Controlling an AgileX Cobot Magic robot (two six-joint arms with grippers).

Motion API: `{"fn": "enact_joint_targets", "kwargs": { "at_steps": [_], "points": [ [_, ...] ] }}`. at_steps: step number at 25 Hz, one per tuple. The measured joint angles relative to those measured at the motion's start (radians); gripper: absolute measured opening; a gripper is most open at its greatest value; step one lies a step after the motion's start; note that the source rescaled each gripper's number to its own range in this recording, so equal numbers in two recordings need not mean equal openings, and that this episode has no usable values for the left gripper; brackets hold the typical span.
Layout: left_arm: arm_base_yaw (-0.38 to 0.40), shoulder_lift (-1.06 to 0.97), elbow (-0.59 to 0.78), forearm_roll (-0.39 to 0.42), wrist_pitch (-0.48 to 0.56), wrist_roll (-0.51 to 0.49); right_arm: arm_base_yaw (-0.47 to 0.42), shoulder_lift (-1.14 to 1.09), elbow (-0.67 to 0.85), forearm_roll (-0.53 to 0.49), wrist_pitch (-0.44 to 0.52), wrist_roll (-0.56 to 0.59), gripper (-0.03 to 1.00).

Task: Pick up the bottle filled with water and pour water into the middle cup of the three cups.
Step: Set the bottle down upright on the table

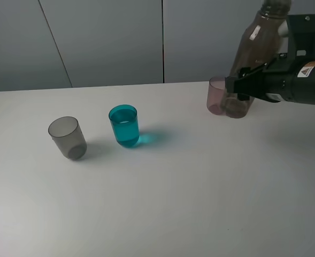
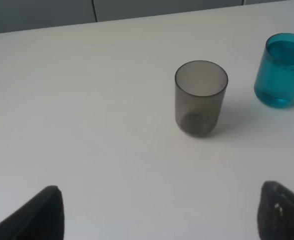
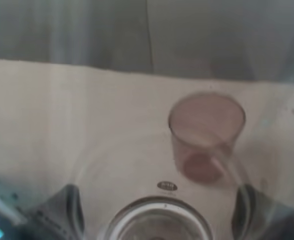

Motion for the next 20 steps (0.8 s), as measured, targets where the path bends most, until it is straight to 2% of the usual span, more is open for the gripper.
{"fn": "enact_joint_targets", "kwargs": {
  "at_steps": [5, 12, 20],
  "points": [
    [0.0, 0.0, 0.0, 0.0, 0.0, 0.0, 0.0, -0.001, 0.1, 0.107, -0.103, -0.082, 0.19],
    [0.0, 0.0, 0.0, 0.0, 0.0, -0.002, 0.004, 0.112, 0.125, 0.134, -0.193, -0.126, 0.19],
    [0.0, 0.0, 0.0, 0.0, 0.0, -0.002, 0.094, 0.185, 0.2, 0.214, -0.401, -0.167, 0.19]
  ]
}}
